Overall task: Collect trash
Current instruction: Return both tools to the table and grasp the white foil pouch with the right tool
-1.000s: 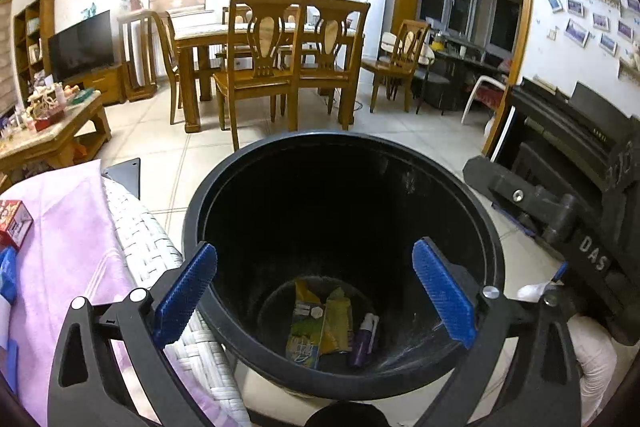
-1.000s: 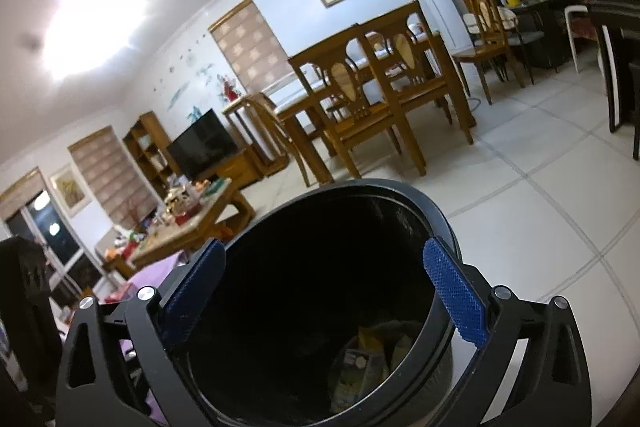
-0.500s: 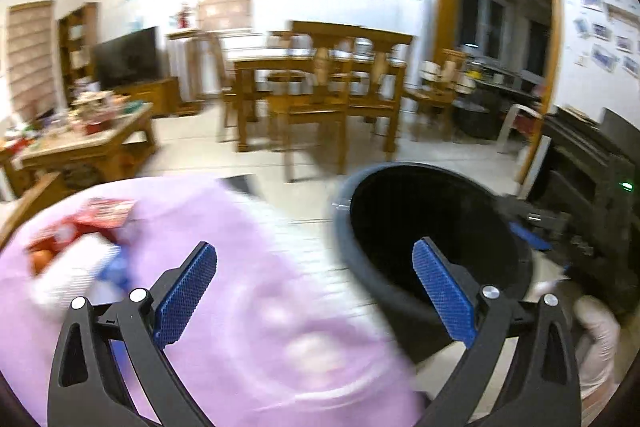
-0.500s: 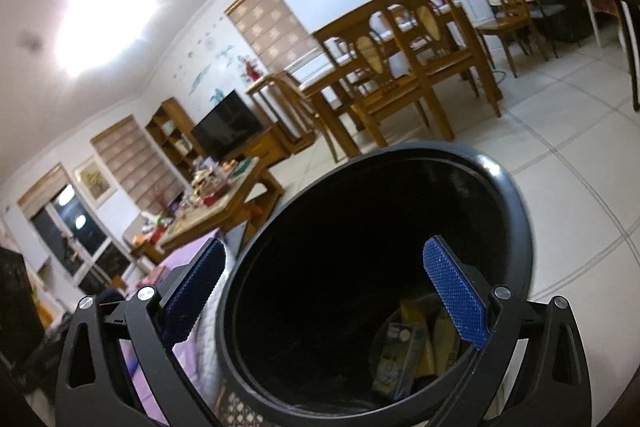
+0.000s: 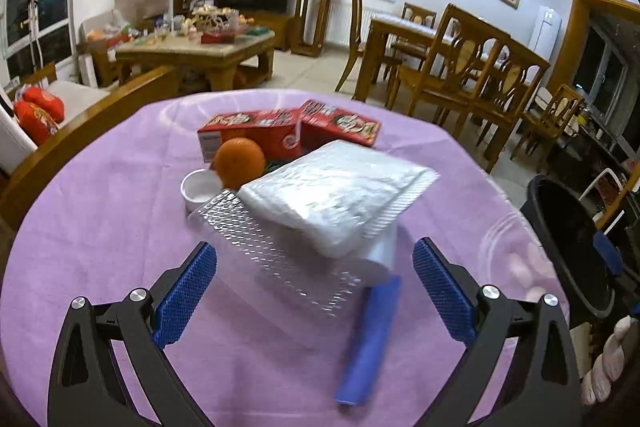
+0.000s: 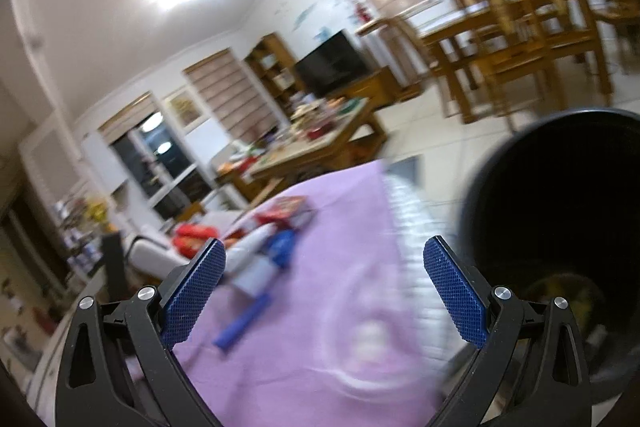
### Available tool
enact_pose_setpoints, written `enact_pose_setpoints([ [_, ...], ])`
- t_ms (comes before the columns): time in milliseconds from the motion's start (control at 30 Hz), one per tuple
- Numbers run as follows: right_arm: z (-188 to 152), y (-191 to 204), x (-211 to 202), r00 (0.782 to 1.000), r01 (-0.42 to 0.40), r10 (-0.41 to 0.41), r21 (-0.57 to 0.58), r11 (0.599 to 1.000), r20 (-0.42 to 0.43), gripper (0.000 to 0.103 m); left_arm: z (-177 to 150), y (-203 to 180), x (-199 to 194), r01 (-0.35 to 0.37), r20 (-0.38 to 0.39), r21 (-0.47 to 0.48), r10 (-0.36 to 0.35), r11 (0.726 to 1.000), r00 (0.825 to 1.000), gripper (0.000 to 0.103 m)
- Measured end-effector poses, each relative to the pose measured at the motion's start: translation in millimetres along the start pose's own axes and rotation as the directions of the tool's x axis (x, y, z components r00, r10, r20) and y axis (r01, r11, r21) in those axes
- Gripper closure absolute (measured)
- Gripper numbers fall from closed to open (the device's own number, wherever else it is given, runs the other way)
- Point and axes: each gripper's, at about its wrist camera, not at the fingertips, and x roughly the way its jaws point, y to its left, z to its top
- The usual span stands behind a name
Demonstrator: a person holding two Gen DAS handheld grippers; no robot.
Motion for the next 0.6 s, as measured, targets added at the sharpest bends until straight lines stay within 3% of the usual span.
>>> enact_pose_setpoints([
  [167, 9, 50, 55, 0.994, -0.059, 0.056, -0.029, 0.998, -0.098, 0.005, -1, 9, 16, -0.024, -0.061, 0.020, 0.025, 1.000, 0.998, 0.005],
  [300, 14, 75, 101, 0.982, -0.071, 0.066, -0.025, 0.997, -0.175, 0.005, -4, 30, 12, -0.009, -0.064, -0.037, 0.007, 0.999, 0.998, 0.005],
  [400, 14, 84, 142, 0.969, -0.060, 0.061, 0.014, 0.998, -0.241, 0.007, -6, 48, 10, -0.002, -0.068, -0.075, -0.003, 0.997, 0.998, 0.005],
  [600, 7, 80, 181, 0.946, -0.069, 0.090, 0.080, 0.994, -0.312, 0.014, -11, 63, 7, 0.061, -0.070, -0.096, -0.068, 0.993, 0.995, 0.005],
])
